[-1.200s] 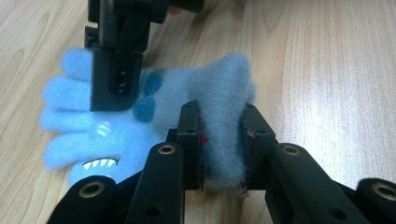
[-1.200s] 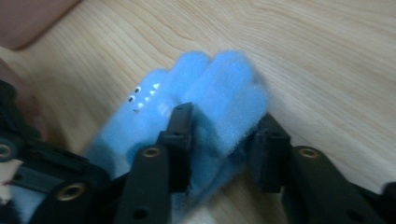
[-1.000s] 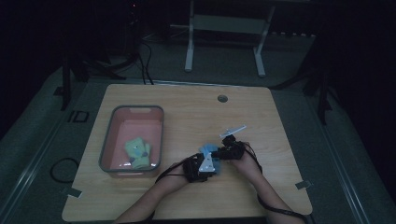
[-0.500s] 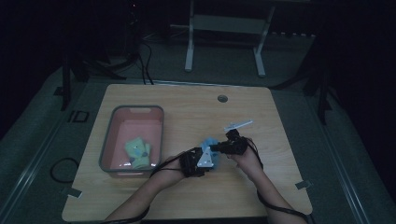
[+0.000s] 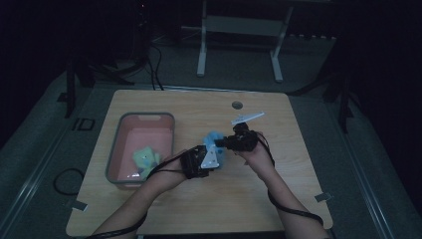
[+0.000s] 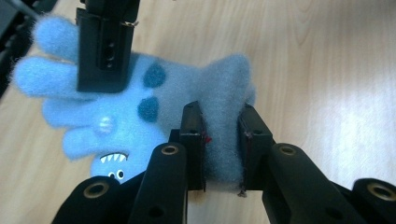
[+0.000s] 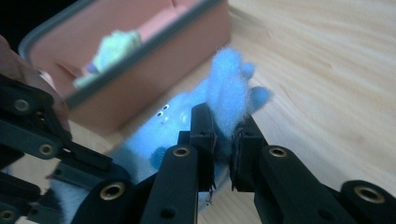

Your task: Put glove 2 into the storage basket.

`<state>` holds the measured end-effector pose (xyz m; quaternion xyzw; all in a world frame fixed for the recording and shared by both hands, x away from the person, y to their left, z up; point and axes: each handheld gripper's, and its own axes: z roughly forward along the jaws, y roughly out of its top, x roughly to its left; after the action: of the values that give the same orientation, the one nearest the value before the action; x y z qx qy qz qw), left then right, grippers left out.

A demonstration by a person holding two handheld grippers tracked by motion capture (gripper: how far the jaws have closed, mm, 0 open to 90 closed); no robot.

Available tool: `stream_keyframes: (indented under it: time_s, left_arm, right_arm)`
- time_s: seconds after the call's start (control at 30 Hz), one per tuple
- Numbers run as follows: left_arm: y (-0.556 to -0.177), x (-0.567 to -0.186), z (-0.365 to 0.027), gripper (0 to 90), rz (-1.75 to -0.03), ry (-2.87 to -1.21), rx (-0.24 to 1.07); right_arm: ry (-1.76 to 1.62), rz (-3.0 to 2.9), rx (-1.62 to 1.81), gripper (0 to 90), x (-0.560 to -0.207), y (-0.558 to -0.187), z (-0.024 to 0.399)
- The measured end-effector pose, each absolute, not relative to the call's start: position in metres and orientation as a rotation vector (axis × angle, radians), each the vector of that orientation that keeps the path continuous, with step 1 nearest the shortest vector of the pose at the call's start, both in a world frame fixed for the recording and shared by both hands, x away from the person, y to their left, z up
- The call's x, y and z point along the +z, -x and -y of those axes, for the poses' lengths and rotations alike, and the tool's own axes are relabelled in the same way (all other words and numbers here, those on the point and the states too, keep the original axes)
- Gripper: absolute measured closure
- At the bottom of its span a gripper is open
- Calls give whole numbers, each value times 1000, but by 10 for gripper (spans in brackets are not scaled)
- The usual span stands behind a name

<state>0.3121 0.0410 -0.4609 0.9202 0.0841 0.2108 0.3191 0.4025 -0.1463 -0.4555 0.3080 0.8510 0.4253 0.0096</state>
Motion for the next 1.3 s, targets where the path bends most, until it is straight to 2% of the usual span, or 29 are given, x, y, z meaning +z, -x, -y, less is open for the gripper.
stream_keyframes:
  time_s: [0.73,1.3]
  left_arm:
    - [-303,-436,-122,763,-388,-2427,645]
    - [-293,-443,-165,763,-487,-2455,661]
  right_arm:
    - [-788,-2719,1348,820,-423,-415,52]
    - [-686,-2805,1313,820,-421,-413,-12]
